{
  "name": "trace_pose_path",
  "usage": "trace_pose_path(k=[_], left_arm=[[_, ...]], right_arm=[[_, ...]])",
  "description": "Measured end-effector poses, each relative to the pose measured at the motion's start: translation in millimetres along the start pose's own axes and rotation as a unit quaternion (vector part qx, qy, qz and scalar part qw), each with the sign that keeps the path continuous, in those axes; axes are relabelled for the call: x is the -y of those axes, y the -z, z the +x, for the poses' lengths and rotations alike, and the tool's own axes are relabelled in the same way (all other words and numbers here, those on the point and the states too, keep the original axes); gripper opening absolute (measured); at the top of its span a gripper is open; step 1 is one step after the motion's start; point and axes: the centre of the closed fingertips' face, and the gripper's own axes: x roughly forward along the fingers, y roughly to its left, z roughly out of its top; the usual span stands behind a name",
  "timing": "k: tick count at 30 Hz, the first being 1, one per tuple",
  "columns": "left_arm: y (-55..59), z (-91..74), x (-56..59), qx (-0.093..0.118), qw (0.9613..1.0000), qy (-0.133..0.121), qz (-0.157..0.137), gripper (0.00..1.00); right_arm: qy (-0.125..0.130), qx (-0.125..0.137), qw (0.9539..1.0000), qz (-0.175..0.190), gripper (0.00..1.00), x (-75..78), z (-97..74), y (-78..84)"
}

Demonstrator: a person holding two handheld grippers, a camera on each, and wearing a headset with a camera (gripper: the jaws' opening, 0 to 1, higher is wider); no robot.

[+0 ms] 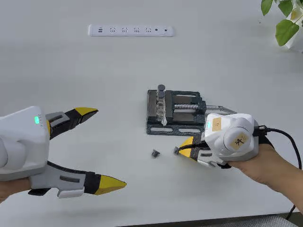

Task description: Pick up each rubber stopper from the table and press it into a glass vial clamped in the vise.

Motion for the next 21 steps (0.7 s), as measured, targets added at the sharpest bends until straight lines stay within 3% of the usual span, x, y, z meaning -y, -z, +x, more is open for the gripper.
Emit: trace_pose_path(k=[21], left_arm=[[-6.2,3.7,4.0,0.006,1.0,0.002,0.002,0.99]], right_arm=[[0.043,0.013,0.9987,0.026,0.0,2.5,-6.9,-0.2]])
